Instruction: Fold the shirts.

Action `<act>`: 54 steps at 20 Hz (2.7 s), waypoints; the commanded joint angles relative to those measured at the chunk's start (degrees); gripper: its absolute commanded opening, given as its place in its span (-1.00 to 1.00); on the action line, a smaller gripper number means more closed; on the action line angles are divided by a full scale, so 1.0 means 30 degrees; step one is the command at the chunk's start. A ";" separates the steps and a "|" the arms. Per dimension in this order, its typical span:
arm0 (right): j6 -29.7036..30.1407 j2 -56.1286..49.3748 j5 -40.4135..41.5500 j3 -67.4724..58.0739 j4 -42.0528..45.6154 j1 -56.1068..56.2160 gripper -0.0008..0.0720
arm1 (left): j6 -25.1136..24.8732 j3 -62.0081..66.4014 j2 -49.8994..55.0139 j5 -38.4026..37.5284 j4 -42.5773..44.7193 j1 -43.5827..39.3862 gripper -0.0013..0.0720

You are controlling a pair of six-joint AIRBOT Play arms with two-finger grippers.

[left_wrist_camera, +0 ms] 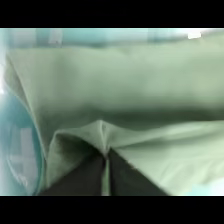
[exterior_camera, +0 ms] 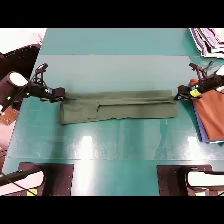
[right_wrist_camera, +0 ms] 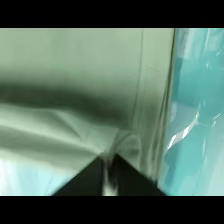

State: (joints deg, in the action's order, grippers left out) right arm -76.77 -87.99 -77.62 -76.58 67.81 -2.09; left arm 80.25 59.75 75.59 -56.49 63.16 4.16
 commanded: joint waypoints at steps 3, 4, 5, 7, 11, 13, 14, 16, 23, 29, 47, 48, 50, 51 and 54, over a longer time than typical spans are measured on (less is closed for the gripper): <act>0.0648 -0.2397 0.0015 -0.2076 -0.4124 -0.0969 0.16 | 0.0299 0.1851 0.1304 0.0641 -0.0350 0.0000 0.71; 0.0940 -0.2375 -0.0532 -0.2055 -0.4262 -0.1406 0.16 | 0.0240 0.2463 0.1290 -0.0357 -0.0342 -0.0007 0.71; 0.1005 -0.2361 -0.1224 -0.2055 -0.4211 -0.1858 0.16 | 0.0248 0.2958 0.1282 -0.1370 -0.0342 -0.0007 0.71; 0.1122 -0.2361 -0.2244 -0.2055 -0.4218 -0.2812 0.27 | 0.0233 0.3381 0.1282 -0.3228 -0.0517 -0.0007 0.30; 0.1122 -0.2361 -0.3169 -0.1472 -0.4233 -0.4204 0.44 | -0.0408 0.3373 0.1290 -0.4065 -0.1137 -0.0007 -0.87; 0.1122 -0.2361 -0.2739 0.0109 -0.4277 -0.4495 0.53 | -0.0408 0.3373 0.1290 -0.3963 -0.2127 -0.0095 -0.87; 0.1188 -0.2361 -0.2222 0.0962 -0.4284 -0.4488 0.53 | -0.0408 0.3373 0.1290 -0.3810 -0.2273 -0.0350 -0.88; 0.1719 -0.2361 -0.0976 0.2521 -0.4925 -0.4262 0.53 | -0.0408 0.3373 0.1297 -0.3439 -0.2215 -0.1260 -0.89; 0.2557 -0.2361 0.1902 0.3942 -0.6768 -0.2317 -0.08 | 0.0809 0.3381 0.1545 0.0029 -0.2280 -0.5238 -0.90; 0.3206 -0.1195 -0.0313 0.1086 -0.6776 -0.1078 -0.93 | 0.0801 0.4517 0.4291 0.2215 -0.3483 -0.8291 -0.90; 0.0240 0.0532 -0.0284 -0.8794 -0.9282 0.8837 -0.93 | 0.1260 0.8735 0.9777 0.2018 -0.4153 -1.0958 -0.90; 0.0240 0.0342 -0.0066 -0.9092 -0.9267 0.9187 -0.93 | 0.1260 0.8867 0.9449 0.1464 -0.3920 -1.0448 -0.90; 0.0240 0.0007 0.0495 -0.9522 -0.9275 0.9938 -0.93 | 0.1282 0.8874 0.8153 0.0605 -0.2783 -0.9078 -0.90; 0.0240 -0.0219 0.0831 -0.9683 -0.9282 1.0397 -0.93 | 0.1290 0.8874 0.7213 0.0117 -0.2047 -0.8087 -0.90; 0.0284 -0.1443 0.2419 -1.0091 -0.9726 1.2597 -0.93 | 0.1224 0.8874 0.4073 -0.0991 -0.0015 -0.4619 -0.90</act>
State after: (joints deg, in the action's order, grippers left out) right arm -76.01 -89.49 -74.74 -105.36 39.90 30.41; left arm 84.14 86.26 94.83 -55.77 57.10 -17.52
